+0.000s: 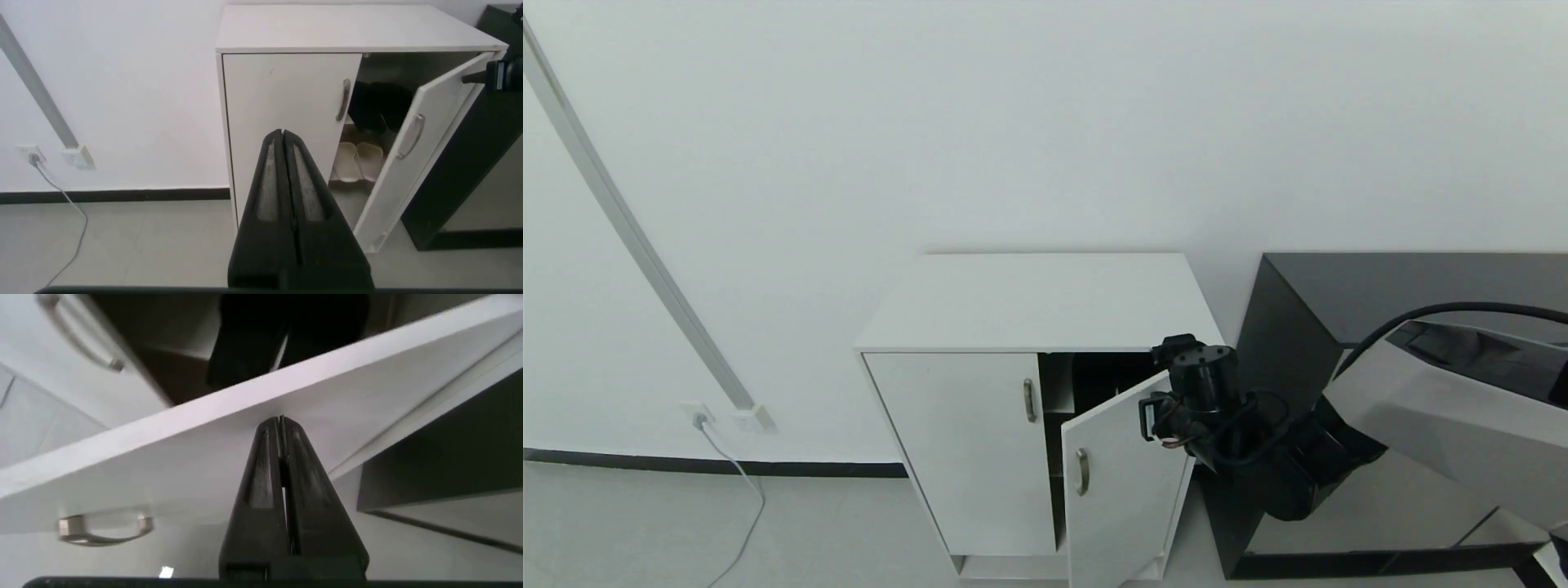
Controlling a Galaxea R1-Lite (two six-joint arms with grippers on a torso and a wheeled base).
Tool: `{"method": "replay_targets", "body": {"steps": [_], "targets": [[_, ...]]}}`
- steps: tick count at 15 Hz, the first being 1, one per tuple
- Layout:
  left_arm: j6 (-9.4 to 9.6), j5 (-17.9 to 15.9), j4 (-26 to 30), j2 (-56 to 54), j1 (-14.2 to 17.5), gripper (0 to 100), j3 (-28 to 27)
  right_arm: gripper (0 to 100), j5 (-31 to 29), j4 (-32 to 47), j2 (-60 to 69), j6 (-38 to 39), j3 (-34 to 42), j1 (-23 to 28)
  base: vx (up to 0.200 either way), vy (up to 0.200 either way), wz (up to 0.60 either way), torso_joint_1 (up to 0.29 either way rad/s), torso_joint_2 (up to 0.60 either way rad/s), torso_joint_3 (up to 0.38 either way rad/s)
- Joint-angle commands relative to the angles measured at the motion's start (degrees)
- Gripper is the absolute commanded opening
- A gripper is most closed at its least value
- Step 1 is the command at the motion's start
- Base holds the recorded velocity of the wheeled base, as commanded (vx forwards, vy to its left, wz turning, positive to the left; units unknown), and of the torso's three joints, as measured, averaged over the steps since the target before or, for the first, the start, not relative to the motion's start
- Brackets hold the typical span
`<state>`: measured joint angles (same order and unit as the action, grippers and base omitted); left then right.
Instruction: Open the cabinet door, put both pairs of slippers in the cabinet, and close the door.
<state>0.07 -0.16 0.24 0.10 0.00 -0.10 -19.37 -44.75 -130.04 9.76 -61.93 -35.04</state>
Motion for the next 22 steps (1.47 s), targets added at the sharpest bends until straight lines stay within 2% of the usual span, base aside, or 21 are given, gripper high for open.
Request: {"method": "replay_targets", "body": {"steps": [1,9,22], "targets": [[0.01,0.0,0.0,0.0,0.0,0,0.0,0,0.1,0.0,-2.1,-0.3,-2.1,1.1,0.0,0.0,0.0,0.0,0.0,0.0],[0.01,0.0,0.0,0.0,0.0,0,-0.1,0,0.3,2.5,-6.1,-0.4,-10.8,3.3,0.0,0.0,0.0,0.0,0.0,0.0],[0.01,0.0,0.0,0.0,0.0,0,-0.1,0,0.4,3.6,-8.2,-0.4,-14.6,5.4,0.0,0.0,0.0,0.0,0.0,0.0]]}}
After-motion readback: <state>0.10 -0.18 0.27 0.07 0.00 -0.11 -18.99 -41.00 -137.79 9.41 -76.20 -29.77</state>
